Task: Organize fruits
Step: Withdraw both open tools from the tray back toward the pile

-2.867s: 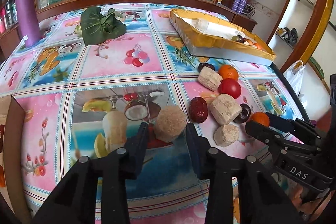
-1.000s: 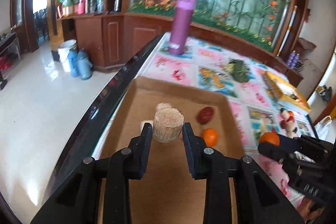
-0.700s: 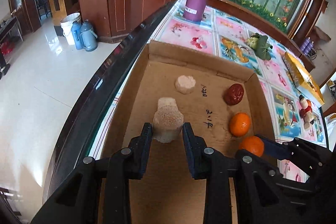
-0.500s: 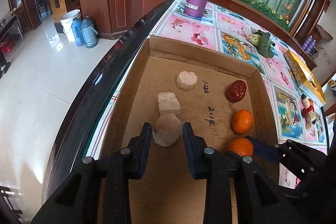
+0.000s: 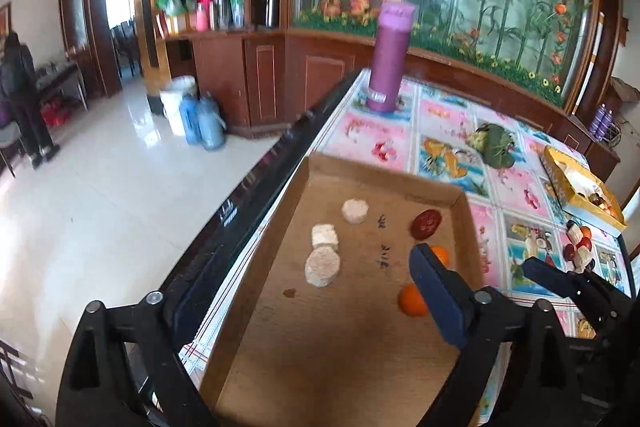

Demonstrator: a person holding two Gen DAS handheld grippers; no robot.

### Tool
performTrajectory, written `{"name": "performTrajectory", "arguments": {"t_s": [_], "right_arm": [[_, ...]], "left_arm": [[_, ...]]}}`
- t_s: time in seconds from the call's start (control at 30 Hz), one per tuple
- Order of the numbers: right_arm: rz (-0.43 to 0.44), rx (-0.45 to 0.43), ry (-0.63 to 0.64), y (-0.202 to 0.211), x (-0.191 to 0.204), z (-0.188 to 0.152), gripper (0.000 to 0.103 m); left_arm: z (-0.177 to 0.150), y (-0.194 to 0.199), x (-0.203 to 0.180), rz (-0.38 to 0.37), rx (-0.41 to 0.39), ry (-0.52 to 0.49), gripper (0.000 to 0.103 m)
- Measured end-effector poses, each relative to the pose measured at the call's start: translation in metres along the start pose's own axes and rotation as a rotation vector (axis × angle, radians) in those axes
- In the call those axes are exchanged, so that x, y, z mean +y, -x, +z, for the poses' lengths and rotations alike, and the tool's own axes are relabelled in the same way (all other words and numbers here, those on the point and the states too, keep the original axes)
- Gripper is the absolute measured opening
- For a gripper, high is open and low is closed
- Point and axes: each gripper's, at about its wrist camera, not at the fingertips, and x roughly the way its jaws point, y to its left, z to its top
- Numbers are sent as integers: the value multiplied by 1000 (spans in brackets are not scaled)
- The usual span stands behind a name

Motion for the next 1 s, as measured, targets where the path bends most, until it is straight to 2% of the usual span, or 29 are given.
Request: {"name": "performTrajectory", "arguments": {"t_s": [0.13,0.33,0.4,0.5,0.6,0.67,0.77,0.87,1.0], "right_arm": [[-54,-62,-42,35,-25,-10,80],[-221,-205,-51,104,-62,-31,98],[-263,-250,-59,128,-78,-37,103],[-308,-300,-68,155,-101,-45,103],[-358,-304,-71,172,-128,-52,103],[-386,-289,-93,176,-146,-57,103],[-469,-197,-167,176,-182,-65,102],[-473,-156,-244,182,-215,-75,102],[-467,-140,-340,189,-253,-86,94]], "left_arm": [[-12,35,-34,8,-75,-65,93],[-29,69,-85,59,-182,-194,93],[-32,75,-97,59,-196,-221,93],[-36,79,-109,36,-192,-234,93],[-39,76,-119,-1,-158,-244,93],[-41,72,-126,3,-144,-261,93],[-44,66,-134,12,-123,-274,93],[-45,59,-137,-7,-100,-272,93],[-49,43,-142,-81,-35,-261,93]]}}
